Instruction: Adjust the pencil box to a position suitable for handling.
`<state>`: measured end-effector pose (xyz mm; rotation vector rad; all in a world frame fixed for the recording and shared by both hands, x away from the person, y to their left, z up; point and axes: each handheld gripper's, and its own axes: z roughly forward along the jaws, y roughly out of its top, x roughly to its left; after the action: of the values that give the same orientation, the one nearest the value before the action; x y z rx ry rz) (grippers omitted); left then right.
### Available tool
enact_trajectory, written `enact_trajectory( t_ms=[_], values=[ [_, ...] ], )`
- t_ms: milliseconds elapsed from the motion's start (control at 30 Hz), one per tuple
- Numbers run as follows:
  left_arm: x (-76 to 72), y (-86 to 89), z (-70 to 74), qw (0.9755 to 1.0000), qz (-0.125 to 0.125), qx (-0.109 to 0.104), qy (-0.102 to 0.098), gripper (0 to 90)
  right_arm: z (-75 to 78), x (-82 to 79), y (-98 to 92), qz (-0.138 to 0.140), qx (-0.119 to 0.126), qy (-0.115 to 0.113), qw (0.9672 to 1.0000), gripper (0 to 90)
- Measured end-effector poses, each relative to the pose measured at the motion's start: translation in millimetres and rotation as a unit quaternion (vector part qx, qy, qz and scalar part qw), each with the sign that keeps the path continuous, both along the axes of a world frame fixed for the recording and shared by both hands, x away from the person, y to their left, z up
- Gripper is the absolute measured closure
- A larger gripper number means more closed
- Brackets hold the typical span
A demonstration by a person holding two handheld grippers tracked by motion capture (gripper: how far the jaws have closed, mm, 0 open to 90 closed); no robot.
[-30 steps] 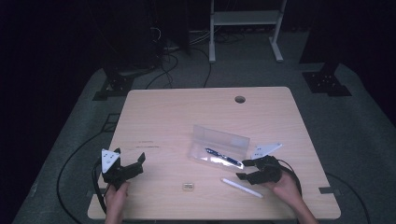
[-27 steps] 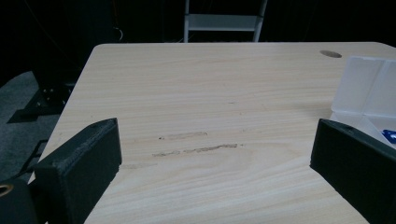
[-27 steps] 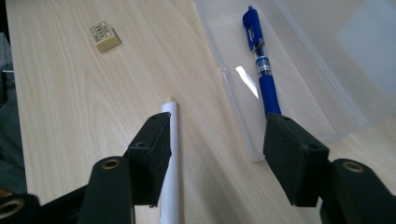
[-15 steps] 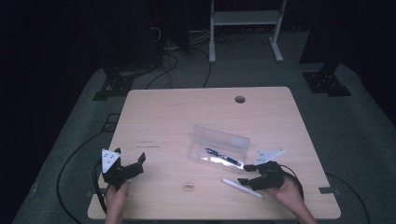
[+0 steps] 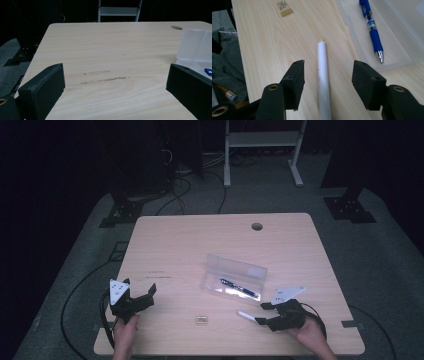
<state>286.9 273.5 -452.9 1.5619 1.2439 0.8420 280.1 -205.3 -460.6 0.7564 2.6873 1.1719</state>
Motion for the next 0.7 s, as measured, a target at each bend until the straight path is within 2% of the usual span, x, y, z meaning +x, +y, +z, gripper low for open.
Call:
enact_trajectory(
  t_ms=[300, 467, 700],
  values=[
    [0.0, -0.9, 0.3, 1.0, -0.003, 0.002, 0.0, 1.1, -3.8, -11.4, 3.0, 0.004, -0.012, -0.01, 0.9999, 51.3],
    [-0.2, 1.3, 0.5, 1.0, 0.001, -0.001, 0.0, 1.1, -10.4, -12.9, 3.2, 0.0, -0.017, -0.007, 0.9998, 56.6],
    [-0.1, 2.9, 0.6, 1.0, 0.002, -0.004, -0.001, 1.1, -16.2, -15.3, 7.6, 0.005, -0.034, -0.015, 0.9993, 65.4]
  ],
)
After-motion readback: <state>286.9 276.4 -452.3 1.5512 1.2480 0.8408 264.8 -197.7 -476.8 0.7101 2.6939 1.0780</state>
